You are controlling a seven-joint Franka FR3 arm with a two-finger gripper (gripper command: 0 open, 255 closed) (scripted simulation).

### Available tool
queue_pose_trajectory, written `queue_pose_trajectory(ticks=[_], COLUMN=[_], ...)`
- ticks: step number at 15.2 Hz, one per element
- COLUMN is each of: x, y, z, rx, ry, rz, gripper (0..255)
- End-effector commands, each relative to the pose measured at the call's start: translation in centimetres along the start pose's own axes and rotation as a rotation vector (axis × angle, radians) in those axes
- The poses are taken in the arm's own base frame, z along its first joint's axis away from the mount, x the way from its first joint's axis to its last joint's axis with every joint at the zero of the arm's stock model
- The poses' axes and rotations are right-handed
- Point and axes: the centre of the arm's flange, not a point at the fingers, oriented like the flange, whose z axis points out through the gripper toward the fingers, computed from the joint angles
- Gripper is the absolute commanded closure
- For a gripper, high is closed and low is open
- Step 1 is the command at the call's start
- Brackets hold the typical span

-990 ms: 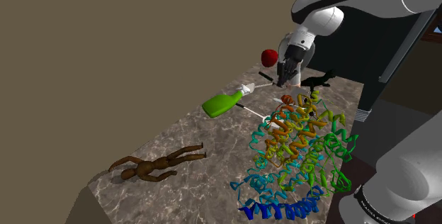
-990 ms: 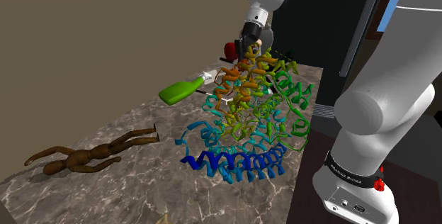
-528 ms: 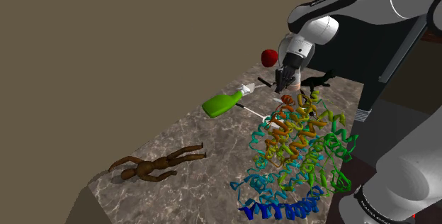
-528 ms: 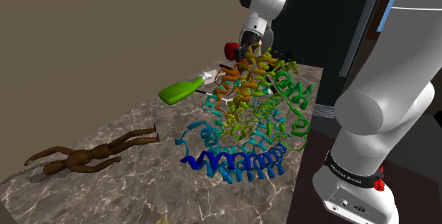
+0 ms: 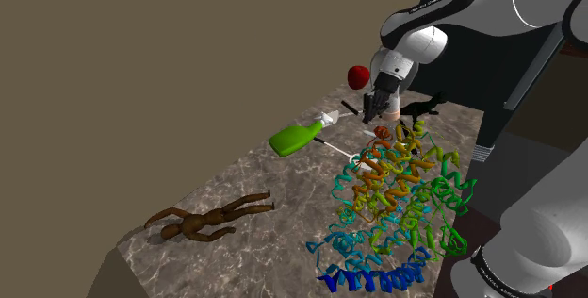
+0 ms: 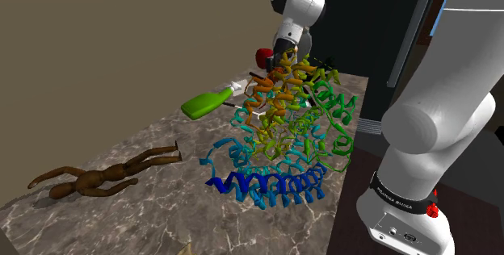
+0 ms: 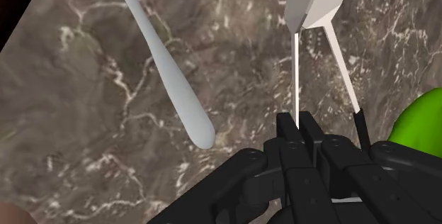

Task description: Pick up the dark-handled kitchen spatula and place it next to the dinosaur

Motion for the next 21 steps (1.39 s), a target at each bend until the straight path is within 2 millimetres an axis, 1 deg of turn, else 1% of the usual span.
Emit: queue_pose_trajectory(ticks=[1,4,5,6,9,10,13,14,21], x=[-0.9,-0.9,-0.7,0.0,-1.0,-0.9,-0.6,-0.5,-0.5], y=[0.6,0.6,0.8,0.9,1.5,0.6,0.8,0.8,0.8], z=[1.9,1.9,2.4,2.1,3.4,1.9,-2.0,-3.1,-3.1], rx=[0.037,0.037,0.038,0.037,0.039,0.037,0.037,0.037,0.037], ry=[-0.079,-0.079,-0.078,-0.078,-0.077,-0.079,-0.079,-0.079,-0.079], rz=[0.016,0.016,0.015,0.015,0.016,0.016,0.016,0.016,0.016], gripper=[255,255,0,0,0,0,0,0,0])
